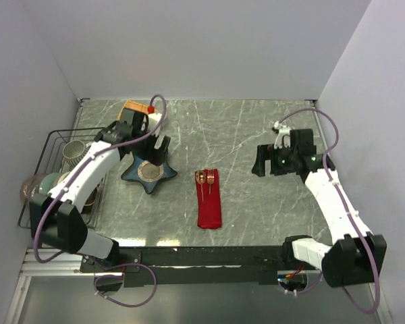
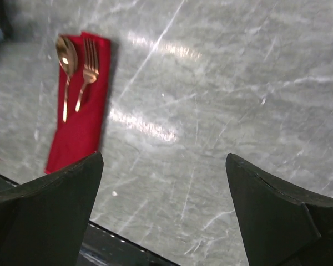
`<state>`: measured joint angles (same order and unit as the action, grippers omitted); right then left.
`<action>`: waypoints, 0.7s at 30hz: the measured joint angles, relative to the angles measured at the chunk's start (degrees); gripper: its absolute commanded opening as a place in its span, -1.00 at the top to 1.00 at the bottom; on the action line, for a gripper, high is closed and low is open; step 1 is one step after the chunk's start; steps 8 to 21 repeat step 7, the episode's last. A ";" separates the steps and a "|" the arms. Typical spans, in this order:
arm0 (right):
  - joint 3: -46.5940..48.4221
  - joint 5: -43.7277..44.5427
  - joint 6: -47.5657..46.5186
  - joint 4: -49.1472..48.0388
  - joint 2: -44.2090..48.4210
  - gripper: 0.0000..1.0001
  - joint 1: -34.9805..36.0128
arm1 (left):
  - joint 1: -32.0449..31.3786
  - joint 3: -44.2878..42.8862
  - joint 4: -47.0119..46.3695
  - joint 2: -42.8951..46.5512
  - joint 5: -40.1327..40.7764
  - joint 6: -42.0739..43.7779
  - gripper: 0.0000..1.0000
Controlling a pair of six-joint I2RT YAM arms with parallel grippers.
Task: Fold the napkin into a case and place the utensils inside
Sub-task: Reset both arms
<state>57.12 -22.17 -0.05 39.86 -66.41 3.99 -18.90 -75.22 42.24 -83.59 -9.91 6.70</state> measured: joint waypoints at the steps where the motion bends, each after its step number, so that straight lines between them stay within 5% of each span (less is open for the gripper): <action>1: -1.60 0.66 -0.26 -0.44 1.36 -1.00 1.11 | -0.09 2.43 -0.52 1.31 0.35 -0.66 -0.99; 7: -7.23 4.37 -1.90 -2.51 5.46 -1.00 7.13 | -1.70 10.21 -4.81 4.79 4.44 -3.45 -0.99; 21: -7.23 4.37 -1.90 -2.51 5.46 -1.00 7.13 | -1.70 10.21 -4.81 4.79 4.44 -3.45 -0.99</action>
